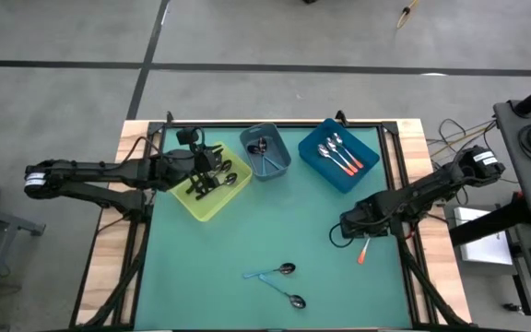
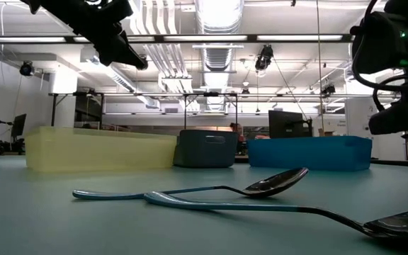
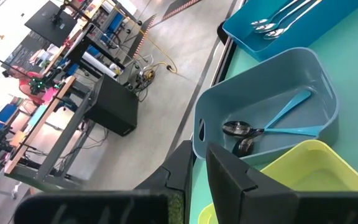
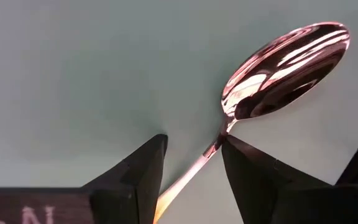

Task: Sort silverware by color (type)
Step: Put the orange spoon into the blue bin

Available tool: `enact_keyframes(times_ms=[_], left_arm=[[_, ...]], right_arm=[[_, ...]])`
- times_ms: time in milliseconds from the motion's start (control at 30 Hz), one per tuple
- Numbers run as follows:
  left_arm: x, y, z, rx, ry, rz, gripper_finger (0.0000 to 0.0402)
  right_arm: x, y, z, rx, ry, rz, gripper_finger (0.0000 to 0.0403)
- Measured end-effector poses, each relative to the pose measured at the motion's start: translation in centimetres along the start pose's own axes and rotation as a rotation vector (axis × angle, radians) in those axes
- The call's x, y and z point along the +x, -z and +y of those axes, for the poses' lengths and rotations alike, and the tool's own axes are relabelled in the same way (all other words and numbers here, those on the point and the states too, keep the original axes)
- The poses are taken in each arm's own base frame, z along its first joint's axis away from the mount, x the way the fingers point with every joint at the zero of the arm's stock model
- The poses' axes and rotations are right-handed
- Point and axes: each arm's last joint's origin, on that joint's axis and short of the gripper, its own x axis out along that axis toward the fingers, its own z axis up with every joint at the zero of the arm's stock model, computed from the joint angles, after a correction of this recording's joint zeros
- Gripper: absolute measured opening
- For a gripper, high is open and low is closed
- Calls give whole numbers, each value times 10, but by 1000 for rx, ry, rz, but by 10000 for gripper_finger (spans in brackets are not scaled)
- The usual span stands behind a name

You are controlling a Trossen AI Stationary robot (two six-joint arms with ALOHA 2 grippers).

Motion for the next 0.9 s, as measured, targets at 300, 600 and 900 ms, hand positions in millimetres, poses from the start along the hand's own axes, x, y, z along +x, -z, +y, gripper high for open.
enact_keyframes(times_ms=[300,600,900], left_arm=[[0,0,0,0,0,0,29],[0,0,0,0,0,0,29],[0,0,0,0,0,0,29]], right_arm=[[0,0,4,-17,-27,-12,112],[1,0,6,-18,-50,-19,26],[0,1,7,-33,-52,-22,11]])
